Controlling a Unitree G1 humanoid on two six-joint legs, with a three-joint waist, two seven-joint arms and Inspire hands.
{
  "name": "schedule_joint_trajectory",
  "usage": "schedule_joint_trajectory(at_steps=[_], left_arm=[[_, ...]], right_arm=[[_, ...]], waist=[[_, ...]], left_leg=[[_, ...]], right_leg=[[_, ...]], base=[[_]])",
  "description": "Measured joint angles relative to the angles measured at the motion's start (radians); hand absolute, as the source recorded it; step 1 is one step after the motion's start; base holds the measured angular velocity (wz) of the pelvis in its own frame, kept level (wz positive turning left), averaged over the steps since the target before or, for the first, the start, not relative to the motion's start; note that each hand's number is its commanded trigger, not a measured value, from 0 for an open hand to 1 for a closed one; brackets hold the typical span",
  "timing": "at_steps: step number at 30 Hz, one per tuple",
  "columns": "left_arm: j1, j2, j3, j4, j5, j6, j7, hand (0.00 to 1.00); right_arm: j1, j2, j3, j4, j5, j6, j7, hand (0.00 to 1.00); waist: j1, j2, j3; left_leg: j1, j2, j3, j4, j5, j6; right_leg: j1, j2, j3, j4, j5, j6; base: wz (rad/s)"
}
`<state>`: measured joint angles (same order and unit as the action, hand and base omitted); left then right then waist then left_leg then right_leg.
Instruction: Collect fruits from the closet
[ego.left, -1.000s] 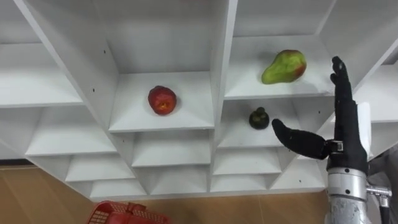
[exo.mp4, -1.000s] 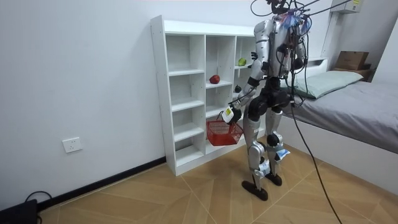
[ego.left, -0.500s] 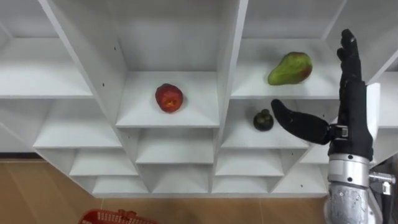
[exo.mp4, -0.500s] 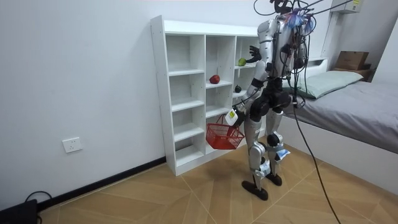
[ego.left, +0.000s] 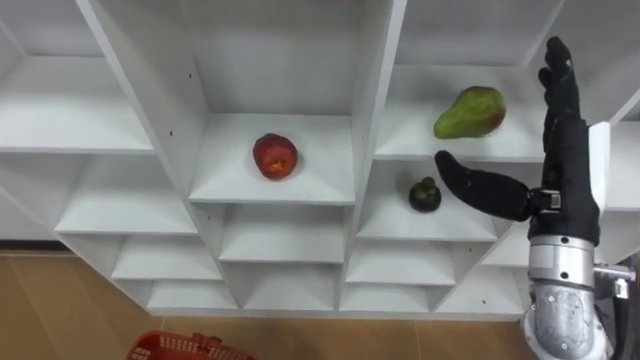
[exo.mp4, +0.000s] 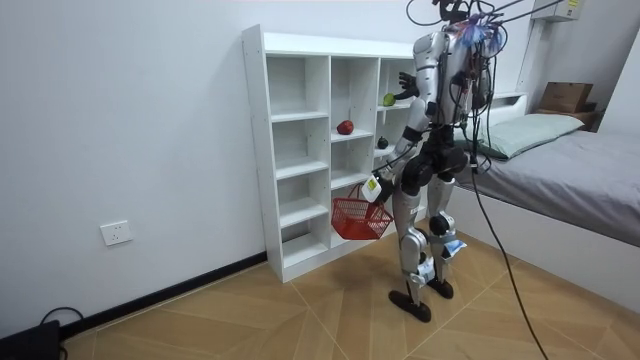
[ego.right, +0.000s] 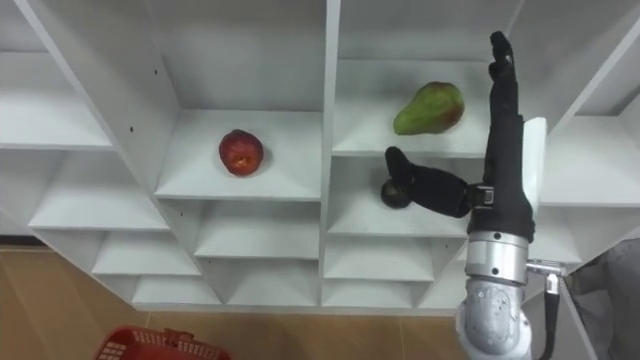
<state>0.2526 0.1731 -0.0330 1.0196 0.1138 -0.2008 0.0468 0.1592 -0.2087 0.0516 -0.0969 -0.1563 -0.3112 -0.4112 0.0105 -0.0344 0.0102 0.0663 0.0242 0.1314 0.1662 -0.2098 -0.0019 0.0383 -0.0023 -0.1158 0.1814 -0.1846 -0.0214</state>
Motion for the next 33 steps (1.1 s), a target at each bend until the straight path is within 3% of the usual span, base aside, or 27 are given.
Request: schedule_joint_trajectory(at_steps=[9,16,33], left_arm=[[0.001,0.001,0.011,-0.01,0.008,0.021,-0.018,1.0],[-0.001,0.001,0.024,-0.01,0.008,0.024,-0.022,1.0],[-0.008,0.001,0.028,-0.007,0.008,0.049,-0.024,1.0]], right_arm=[[-0.063,-0.008,-0.008,0.051,0.074,0.004,0.024,0.0],[-0.077,-0.008,-0.037,0.092,0.075,0.005,0.04,0.0],[-0.084,-0.009,-0.037,0.122,0.117,0.008,0.088,0.0]], waist=[[-0.003,-0.001,0.0001],[0.0,-0.01,-0.0057],[0.007,-0.008,-0.002]], left_leg=[[0.015,0.0,-0.009,-0.002,0.0,0.0],[0.017,0.0,-0.017,0.001,0.0,0.0],[0.024,-0.001,-0.025,0.0,0.0,0.0]], right_leg=[[0.027,0.0,-0.014,-0.016,0.004,0.0],[0.032,-0.001,-0.021,-0.015,0.004,-0.001],[0.033,0.0,-0.02,-0.016,0.004,-0.001]], base=[[0.03],[0.02],[0.0]])
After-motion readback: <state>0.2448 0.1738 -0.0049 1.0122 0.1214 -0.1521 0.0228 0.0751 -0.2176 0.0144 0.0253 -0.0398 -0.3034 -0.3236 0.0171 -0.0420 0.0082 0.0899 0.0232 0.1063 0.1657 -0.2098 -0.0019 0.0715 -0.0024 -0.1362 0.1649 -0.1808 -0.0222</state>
